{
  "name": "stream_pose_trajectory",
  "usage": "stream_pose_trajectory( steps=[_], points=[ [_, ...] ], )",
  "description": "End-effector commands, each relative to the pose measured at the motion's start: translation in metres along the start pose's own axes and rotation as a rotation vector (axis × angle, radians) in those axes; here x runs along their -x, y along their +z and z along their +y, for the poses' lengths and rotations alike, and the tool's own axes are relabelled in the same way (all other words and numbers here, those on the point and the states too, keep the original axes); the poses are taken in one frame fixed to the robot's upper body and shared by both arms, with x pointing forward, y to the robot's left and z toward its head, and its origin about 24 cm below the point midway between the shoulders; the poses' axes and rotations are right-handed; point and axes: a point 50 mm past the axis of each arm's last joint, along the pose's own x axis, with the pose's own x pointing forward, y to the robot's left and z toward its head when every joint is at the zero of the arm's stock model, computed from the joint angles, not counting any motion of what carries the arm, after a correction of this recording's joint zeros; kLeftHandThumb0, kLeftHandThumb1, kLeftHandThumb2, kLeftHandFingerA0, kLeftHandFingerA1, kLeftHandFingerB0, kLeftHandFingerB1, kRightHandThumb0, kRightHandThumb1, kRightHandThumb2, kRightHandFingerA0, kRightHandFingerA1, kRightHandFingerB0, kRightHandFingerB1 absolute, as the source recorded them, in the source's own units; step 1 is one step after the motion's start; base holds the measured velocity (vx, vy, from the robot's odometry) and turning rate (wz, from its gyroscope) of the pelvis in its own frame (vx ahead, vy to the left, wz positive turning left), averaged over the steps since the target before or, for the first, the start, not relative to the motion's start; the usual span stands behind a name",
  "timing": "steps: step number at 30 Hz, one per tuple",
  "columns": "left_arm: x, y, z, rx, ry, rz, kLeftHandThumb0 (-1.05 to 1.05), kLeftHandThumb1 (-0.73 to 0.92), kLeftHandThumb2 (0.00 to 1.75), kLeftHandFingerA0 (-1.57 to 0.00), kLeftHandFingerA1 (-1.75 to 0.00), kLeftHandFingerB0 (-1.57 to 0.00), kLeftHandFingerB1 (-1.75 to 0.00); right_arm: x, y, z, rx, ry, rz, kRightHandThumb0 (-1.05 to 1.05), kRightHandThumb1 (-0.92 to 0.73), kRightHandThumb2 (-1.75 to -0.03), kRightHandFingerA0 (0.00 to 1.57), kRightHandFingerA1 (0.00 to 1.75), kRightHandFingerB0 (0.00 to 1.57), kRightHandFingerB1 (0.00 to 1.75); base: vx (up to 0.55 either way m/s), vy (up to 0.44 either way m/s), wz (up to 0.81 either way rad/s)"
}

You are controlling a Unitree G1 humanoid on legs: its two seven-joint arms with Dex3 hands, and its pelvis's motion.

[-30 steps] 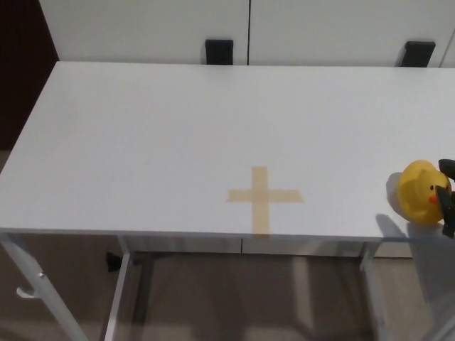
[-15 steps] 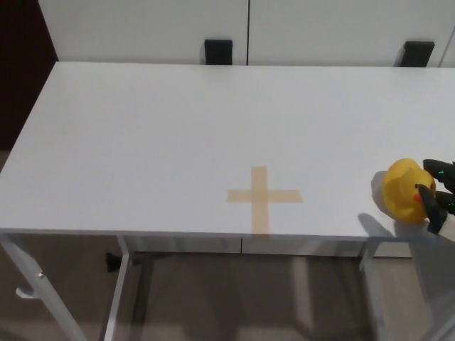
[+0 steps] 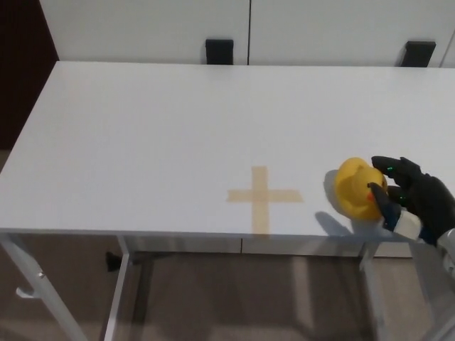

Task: The robot uses its right hand to push the yellow duck toy to the center of the white desk.

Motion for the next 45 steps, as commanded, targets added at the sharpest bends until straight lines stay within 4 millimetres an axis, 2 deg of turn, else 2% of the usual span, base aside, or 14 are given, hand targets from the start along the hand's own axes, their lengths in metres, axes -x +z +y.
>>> stream_pose_trajectory(
  steps=[1, 10, 12, 14, 21, 23, 27, 28, 32, 34, 36, 41, 42, 45],
  points=[
    [0.001, 0.001, 0.001, -0.005, 0.010, -0.034, -0.10, 0.56, 0.90, -0.90, -0.90, -0.93, -0.90, -0.001, 0.001, 0.018, 0.013, 0.033, 0.026, -0.83, -0.92, -0.72, 0.14, 0.45, 0.21, 0.34, 0.00, 0.000, 0.00],
    [0.001, -0.002, 0.000, -0.031, 0.004, -0.029, -0.13, 0.58, 0.89, -0.90, -0.87, -0.91, -0.88, -0.001, 0.004, 0.048, -0.003, 0.065, 0.025, -0.86, -0.92, -0.73, 0.09, 0.49, 0.15, 0.36, 0.00, 0.000, 0.00],
    [0.001, -0.001, -0.001, -0.028, 0.003, -0.035, -0.12, 0.57, 0.89, -0.89, -0.86, -0.90, -0.88, -0.002, 0.008, 0.059, -0.019, 0.074, 0.020, -0.37, -0.47, -1.10, 0.02, 0.53, 0.00, 0.50, 0.00, 0.000, 0.00],
    [0.001, -0.001, -0.003, -0.025, 0.001, -0.034, -0.12, 0.57, 0.91, -0.91, -0.87, -0.92, -0.89, -0.002, 0.010, 0.064, -0.023, 0.079, 0.017, -0.87, -0.92, -0.74, 0.10, 0.48, 0.15, 0.36, 0.00, 0.000, 0.00],
    [0.001, -0.003, -0.004, -0.025, -0.002, -0.014, -0.14, 0.61, 0.85, -0.88, -0.83, -0.90, -0.87, -0.002, 0.019, 0.079, -0.038, 0.116, -0.003, -0.90, -0.81, -1.19, 0.01, 0.51, 0.08, 0.41, 0.00, 0.000, 0.00],
    [0.001, -0.003, -0.004, -0.025, -0.004, -0.018, -0.13, 0.60, 0.90, -0.88, -0.83, -0.91, -0.88, -0.003, 0.021, 0.080, -0.043, 0.115, -0.001, -0.85, -0.92, -0.76, 0.06, 0.46, 0.10, 0.33, 0.00, 0.000, 0.00],
    [0.001, -0.003, -0.004, -0.026, -0.006, -0.020, -0.13, 0.60, 0.90, -0.88, -0.83, -0.91, -0.88, -0.004, 0.022, 0.081, -0.049, 0.110, 0.006, -0.85, -0.92, -0.76, 0.06, 0.46, 0.10, 0.33, 0.00, 0.000, 0.00],
    [0.001, -0.003, -0.004, -0.027, -0.006, -0.019, -0.13, 0.59, 0.88, -0.91, -0.87, -0.93, -0.88, -0.004, 0.023, 0.082, -0.048, 0.112, 0.002, -0.84, -0.78, -1.19, 0.00, 0.38, 0.06, 0.29, 0.00, 0.000, 0.00],
    [0.001, -0.003, -0.005, -0.030, -0.006, -0.019, -0.13, 0.59, 0.88, -0.91, -0.87, -0.93, -0.88, -0.006, 0.025, 0.082, -0.045, 0.115, -0.003, -0.84, -0.78, -1.19, 0.00, 0.38, 0.06, 0.29, 0.00, 0.000, 0.00],
    [0.001, -0.003, -0.005, -0.026, -0.005, -0.017, -0.14, 0.60, 0.89, -0.89, -0.85, -0.92, -0.87, -0.006, 0.027, 0.083, -0.052, 0.119, -0.005, -0.87, -0.92, -0.78, 0.00, 0.35, 0.06, 0.30, 0.00, 0.000, 0.00],
    [0.001, -0.002, -0.006, -0.043, -0.008, -0.025, -0.14, 0.62, 0.87, -0.90, -0.85, -0.91, -0.87, -0.007, 0.035, 0.091, -0.059, 0.136, -0.016, -0.78, -0.77, -1.20, 0.01, 0.30, 0.04, 0.30, 0.00, 0.000, 0.00],
    [0.001, -0.002, -0.007, -0.033, -0.009, -0.022, -0.13, 0.61, 0.89, -0.90, -0.85, -0.91, -0.87, -0.008, 0.039, 0.095, -0.043, 0.144, -0.024, -0.84, -0.80, -1.21, 0.02, 0.27, 0.07, 0.27, 0.00, 0.000, 0.00],
    [0.001, -0.001, -0.007, -0.035, -0.010, -0.022, -0.14, 0.61, 0.90, -0.90, -0.85, -0.90, -0.87, -0.008, 0.039, 0.095, -0.043, 0.144, -0.021, -0.87, -0.92, -0.80, 0.00, 0.37, 0.05, 0.31, 0.00, 0.000, 0.00],
    [0.001, 0.000, -0.007, -0.034, -0.010, -0.022, -0.14, 0.52, 1.01, -0.92, -0.91, -0.93, -0.92, -0.008, 0.042, 0.098, -0.049, 0.146, -0.020, -0.86, -0.92, -0.80, 0.00, 0.37, 0.07, 0.32, 0.00, 0.000, 0.00]
  ],
)
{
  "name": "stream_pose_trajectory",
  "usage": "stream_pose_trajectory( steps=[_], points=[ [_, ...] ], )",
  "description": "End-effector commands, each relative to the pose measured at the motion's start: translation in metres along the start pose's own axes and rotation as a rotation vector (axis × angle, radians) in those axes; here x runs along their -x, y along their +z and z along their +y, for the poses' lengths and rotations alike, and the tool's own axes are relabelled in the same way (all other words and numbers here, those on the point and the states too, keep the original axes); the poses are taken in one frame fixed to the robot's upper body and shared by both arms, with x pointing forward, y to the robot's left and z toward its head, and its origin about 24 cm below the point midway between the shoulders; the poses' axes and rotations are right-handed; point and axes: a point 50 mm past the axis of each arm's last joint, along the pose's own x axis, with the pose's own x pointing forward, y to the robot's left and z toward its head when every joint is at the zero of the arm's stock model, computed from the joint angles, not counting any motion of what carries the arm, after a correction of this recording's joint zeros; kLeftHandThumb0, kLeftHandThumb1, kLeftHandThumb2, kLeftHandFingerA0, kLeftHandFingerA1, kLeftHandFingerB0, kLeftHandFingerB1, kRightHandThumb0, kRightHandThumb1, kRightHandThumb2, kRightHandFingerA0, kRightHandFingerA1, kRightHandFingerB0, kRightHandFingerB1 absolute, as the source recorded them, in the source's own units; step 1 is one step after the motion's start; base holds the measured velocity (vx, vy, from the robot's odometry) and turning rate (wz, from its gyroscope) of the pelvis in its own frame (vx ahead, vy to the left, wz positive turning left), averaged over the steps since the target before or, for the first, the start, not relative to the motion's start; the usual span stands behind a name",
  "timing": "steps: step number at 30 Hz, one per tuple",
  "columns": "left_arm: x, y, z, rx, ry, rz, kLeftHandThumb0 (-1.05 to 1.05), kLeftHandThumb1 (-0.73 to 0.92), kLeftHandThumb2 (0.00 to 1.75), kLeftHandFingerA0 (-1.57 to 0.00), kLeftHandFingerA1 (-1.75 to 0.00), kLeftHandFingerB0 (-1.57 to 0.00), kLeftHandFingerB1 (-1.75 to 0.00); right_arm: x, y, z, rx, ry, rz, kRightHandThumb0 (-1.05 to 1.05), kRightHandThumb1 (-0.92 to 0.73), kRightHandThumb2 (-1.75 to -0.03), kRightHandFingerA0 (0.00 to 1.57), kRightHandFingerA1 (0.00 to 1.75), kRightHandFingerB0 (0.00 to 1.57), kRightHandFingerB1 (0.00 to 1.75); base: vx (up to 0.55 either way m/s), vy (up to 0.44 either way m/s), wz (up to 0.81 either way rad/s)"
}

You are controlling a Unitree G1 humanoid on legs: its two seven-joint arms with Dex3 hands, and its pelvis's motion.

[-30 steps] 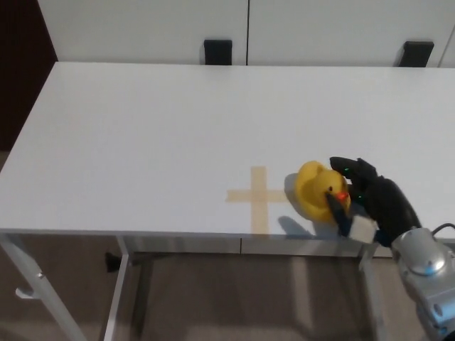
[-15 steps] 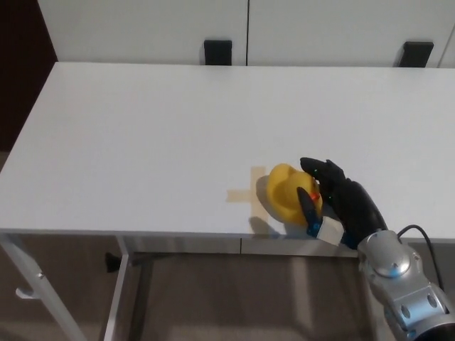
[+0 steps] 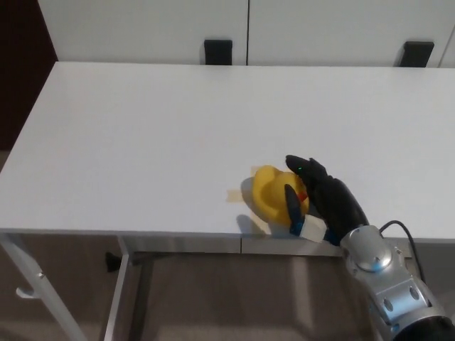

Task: The robot uses its right hand to push the yellow duck toy to the center of the white desk.

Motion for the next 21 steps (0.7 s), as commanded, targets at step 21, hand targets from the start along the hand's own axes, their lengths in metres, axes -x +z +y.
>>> stream_pose_trajectory(
  steps=[21],
  points=[
    [0.001, 0.000, 0.003, -0.019, 0.011, -0.033, -0.12, 0.59, 0.92, -0.88, -0.86, -0.92, -0.89, 0.001, 0.001, -0.012, -0.004, -0.067, -0.012, -1.05, -0.83, -1.27, 0.00, 0.11, 0.00, 0.06, 0.00, 0.000, 0.00]
  ],
)
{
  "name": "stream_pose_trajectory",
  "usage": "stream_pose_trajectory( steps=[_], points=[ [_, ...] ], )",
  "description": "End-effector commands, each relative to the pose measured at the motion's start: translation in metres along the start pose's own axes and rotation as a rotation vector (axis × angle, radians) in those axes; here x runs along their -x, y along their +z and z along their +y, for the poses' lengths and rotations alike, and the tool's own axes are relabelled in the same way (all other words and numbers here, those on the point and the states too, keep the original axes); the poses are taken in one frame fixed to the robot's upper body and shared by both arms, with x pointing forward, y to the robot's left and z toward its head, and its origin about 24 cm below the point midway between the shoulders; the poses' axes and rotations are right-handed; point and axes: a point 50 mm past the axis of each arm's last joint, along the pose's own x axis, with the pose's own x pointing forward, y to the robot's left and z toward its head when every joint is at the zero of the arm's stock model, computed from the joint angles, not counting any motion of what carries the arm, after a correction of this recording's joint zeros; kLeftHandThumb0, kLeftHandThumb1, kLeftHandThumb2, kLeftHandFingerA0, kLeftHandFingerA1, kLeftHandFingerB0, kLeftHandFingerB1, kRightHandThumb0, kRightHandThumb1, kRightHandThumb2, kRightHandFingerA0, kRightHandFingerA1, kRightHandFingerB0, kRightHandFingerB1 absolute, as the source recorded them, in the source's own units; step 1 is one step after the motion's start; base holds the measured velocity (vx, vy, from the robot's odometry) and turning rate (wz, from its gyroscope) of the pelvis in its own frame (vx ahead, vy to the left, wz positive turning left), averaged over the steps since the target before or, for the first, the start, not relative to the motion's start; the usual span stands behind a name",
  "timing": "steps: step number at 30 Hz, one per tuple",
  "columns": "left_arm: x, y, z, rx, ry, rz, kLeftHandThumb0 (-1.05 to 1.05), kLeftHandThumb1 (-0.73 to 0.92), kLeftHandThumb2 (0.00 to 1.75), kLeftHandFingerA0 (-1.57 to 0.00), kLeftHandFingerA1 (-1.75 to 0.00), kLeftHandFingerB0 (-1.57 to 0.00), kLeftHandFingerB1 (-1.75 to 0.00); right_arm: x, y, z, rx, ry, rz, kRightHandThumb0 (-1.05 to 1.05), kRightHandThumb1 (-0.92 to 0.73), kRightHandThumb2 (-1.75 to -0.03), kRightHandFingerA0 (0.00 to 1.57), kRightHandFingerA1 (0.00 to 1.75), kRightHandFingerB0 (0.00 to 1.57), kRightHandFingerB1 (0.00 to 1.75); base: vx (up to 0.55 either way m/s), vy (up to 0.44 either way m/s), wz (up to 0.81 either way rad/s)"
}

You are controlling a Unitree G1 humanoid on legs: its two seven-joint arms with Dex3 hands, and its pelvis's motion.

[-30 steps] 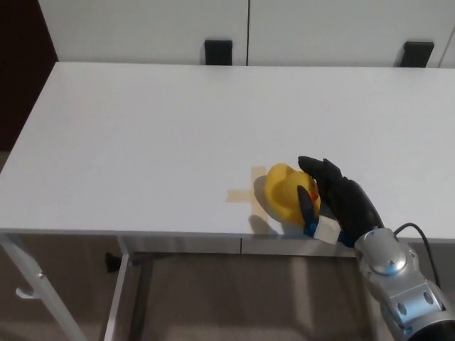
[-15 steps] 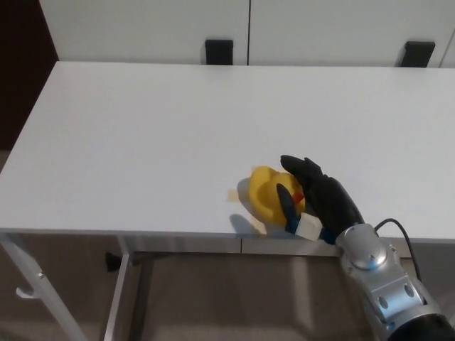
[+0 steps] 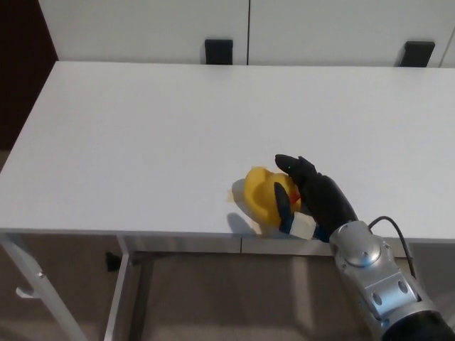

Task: The robot uses its right hand to push the yellow duck toy to the center of the white desk.

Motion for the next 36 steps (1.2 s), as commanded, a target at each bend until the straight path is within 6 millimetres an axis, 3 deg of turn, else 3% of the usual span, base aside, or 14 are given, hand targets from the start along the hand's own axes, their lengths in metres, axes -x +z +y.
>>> stream_pose_trajectory(
  steps=[1, 2, 3, 9, 10, 17, 18, 19, 20, 25, 27, 28, 32, 36],
  points=[
    [0.001, -0.002, 0.004, -0.014, 0.013, -0.027, -0.12, 0.59, 0.92, -0.88, -0.86, -0.92, -0.89, 0.005, -0.005, -0.023, -0.005, -0.088, -0.043, -1.05, -0.83, -1.27, 0.00, 0.11, 0.00, 0.06, 0.00, 0.000, 0.00],
    [0.001, -0.002, 0.004, -0.014, 0.012, -0.027, -0.12, 0.59, 0.92, -0.88, -0.86, -0.92, -0.89, 0.006, -0.005, -0.024, -0.004, -0.096, -0.053, -1.05, -0.83, -1.27, 0.00, 0.11, 0.00, 0.06, 0.00, 0.000, 0.00],
    [0.001, -0.003, 0.004, -0.013, 0.013, -0.024, -0.12, 0.60, 0.89, -0.89, -0.86, -0.89, -0.87, 0.008, -0.001, -0.029, -0.038, -0.115, -0.080, -1.05, -0.92, -0.83, 0.00, 0.00, 0.00, 0.00, 0.00, 0.000, 0.00],
    [0.001, -0.003, 0.005, -0.013, 0.014, -0.022, -0.15, 0.60, 0.86, -0.88, -0.86, -0.90, -0.89, 0.016, 0.015, -0.048, -0.080, -0.192, -0.194, -1.05, -0.92, -0.85, 0.00, 0.00, 0.00, 0.00, 0.00, 0.000, 0.00],
    [0.001, -0.003, 0.005, -0.016, 0.014, -0.023, -0.14, 0.61, 0.87, -0.88, -0.83, -0.89, -0.86, 0.019, 0.021, -0.054, -0.094, -0.207, -0.241, -1.02, -0.80, -1.10, 0.00, 0.00, 0.00, 0.00, 0.00, 0.000, 0.00],
    [0.002, -0.005, 0.001, -0.016, 0.009, -0.019, -0.14, 0.59, 0.85, -0.89, -0.84, -0.90, -0.87, 0.036, 0.047, -0.075, -0.169, -0.227, -0.369, -1.03, -0.81, -1.12, 0.00, 0.00, 0.00, 0.04, 0.00, 0.000, 0.00],
    [0.002, -0.005, 0.001, -0.017, 0.009, -0.015, -0.14, 0.61, 0.83, -0.88, -0.84, -0.88, -0.86, 0.043, 0.052, -0.082, -0.195, -0.230, -0.406, -1.05, -0.92, -0.73, 0.00, 0.00, 0.00, 0.00, 0.00, 0.000, 0.00],
    [0.002, -0.006, 0.000, -0.017, 0.009, -0.011, -0.14, 0.61, 0.83, -0.88, -0.84, -0.88, -0.86, 0.051, 0.057, -0.089, -0.222, -0.231, -0.451, -1.05, -0.92, -0.73, 0.00, 0.00, 0.00, 0.00, 0.00, 0.000, 0.00],
    [0.002, -0.007, 0.001, -0.004, 0.010, -0.011, -0.13, 0.59, 0.92, -0.90, -0.91, -0.93, -0.92, 0.063, 0.055, -0.107, -0.200, -0.247, -0.468, -1.02, -0.79, -1.10, 0.00, 0.00, 0.00, 0.00, 0.00, 0.000, 0.00],
    [0.002, -0.008, 0.002, 0.012, 0.011, -0.013, -0.15, 0.60, 0.91, -0.89, -0.90, -0.92, -0.91, 0.087, 0.051, -0.142, -0.117, -0.290, -0.491, -1.03, -0.79, -1.10, 0.00, 0.00, 0.00, 0.00, 0.00, 0.000, 0.00],
    [0.002, -0.006, 0.002, 0.000, 0.010, -0.014, -0.13, 0.61, 0.87, -0.87, -0.83, -0.88, -0.85, 0.111, 0.033, -0.184, -0.072, -0.371, -0.419, -1.02, -0.77, -1.10, 0.00, 0.00, 0.00, 0.07, 0.00, 0.000, 0.00],
    [0.001, -0.004, 0.003, 0.001, 0.013, -0.017, -0.14, 0.60, 0.92, -0.87, -0.84, -0.88, -0.87, 0.126, 0.022, -0.206, -0.056, -0.413, -0.385, -1.05, -0.92, -1.30, 0.00, 0.19, 0.00, 0.15, 0.00, 0.000, 0.00],
    [0.000, -0.001, 0.007, 0.049, 0.027, -0.011, -0.14, 0.60, 0.89, -0.89, -0.86, -0.92, -0.91, 0.161, -0.009, -0.247, -0.015, -0.532, -0.284, -1.05, -0.92, -1.31, 0.00, 0.19, 0.00, 0.21, 0.00, 0.000, 0.00],
    [0.001, -0.004, 0.007, 0.011, 0.029, -0.020, -0.15, 0.58, 0.85, -0.90, -0.87, -0.92, -0.88, 0.218, -0.069, -0.273, -0.004, -0.702, -0.055, -0.77, -0.60, -0.98, 0.02, 0.44, 0.00, 0.35, 0.00, 0.000, 0.00]
  ],
)
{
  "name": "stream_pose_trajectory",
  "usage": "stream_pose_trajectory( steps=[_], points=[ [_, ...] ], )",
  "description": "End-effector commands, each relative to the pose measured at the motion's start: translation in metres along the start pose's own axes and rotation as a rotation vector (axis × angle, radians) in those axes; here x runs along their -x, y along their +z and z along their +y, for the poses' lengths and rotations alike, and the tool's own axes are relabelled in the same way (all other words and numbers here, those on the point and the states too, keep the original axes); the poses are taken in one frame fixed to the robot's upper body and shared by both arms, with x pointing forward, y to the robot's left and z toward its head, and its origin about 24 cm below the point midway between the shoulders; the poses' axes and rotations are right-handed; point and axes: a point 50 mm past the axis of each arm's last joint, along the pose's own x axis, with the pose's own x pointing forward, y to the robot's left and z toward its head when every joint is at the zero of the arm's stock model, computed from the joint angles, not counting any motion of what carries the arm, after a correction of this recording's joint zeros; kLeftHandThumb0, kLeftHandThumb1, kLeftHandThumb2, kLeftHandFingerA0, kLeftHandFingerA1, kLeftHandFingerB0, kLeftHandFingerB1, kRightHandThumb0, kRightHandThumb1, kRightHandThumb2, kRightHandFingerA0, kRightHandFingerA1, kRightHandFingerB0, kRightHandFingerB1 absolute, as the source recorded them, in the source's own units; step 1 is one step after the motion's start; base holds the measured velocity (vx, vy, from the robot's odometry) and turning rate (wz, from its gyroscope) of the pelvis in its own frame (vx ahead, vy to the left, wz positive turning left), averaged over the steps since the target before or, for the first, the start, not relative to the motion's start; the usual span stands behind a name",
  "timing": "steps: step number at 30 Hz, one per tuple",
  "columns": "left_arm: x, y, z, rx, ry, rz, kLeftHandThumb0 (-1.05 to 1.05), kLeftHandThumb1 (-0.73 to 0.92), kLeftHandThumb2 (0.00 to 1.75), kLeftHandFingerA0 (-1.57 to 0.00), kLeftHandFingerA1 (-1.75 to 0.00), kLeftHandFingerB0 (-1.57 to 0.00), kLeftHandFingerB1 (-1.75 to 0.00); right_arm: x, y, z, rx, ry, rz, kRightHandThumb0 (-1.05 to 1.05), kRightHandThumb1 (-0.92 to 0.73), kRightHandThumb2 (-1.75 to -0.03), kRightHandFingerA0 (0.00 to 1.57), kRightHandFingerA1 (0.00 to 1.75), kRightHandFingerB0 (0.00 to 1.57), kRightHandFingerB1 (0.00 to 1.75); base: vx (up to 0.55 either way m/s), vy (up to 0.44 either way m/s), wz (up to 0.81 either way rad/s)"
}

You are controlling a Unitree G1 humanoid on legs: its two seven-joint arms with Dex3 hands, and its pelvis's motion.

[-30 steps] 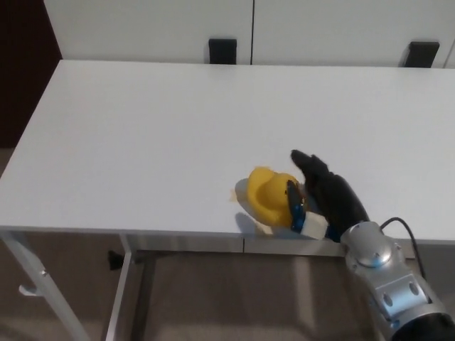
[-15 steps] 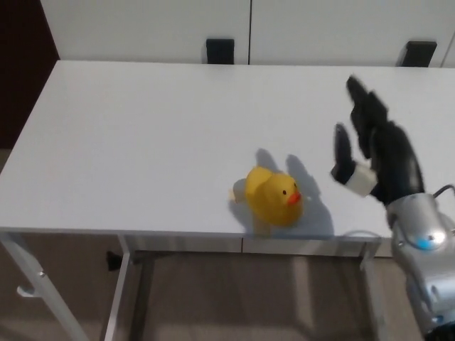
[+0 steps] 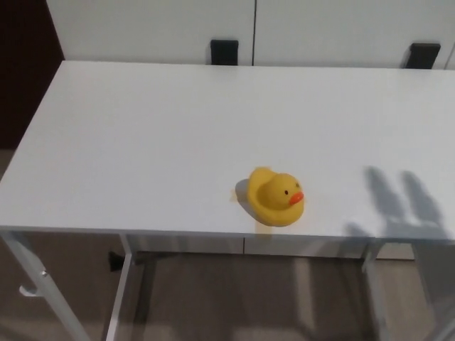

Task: The robot uses its right hand to push the yellow duck toy to the center of the white desk.

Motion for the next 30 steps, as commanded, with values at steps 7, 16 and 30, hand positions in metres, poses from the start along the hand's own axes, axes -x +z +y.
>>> stream_pose_trajectory(
  steps=[7, 16, 30],
  points=[
    [0.000, 0.000, 0.010, 0.012, 0.032, -0.024, -0.14, 0.58, 0.88, -0.90, -0.87, -0.94, -0.93, 0.155, -0.114, -0.152, 0.204, -0.420, 0.555, -0.58, -0.54, -0.88, 0.15, 0.59, 0.05, 0.51, 0.00, 0.000, 0.00],
    [0.000, 0.000, 0.015, 0.035, 0.041, -0.028, -0.16, 0.51, 1.00, -0.90, -0.91, -0.96, -0.96, 0.228, -0.154, -0.143, 0.172, -0.591, 0.771, -0.01, -0.36, -1.01, 0.56, 0.73, 0.36, 0.63, 0.00, 0.000, 0.00],
    [0.000, 0.001, 0.022, 0.016, 0.055, -0.027, -0.15, 0.62, 0.81, -0.88, -0.83, -0.90, -0.86, 0.247, -0.179, -0.097, 0.280, 0.003, 0.991, -0.06, -0.38, -0.92, 0.95, 0.49, 0.77, 0.46, 0.00, 0.000, 0.00]
  ],
)
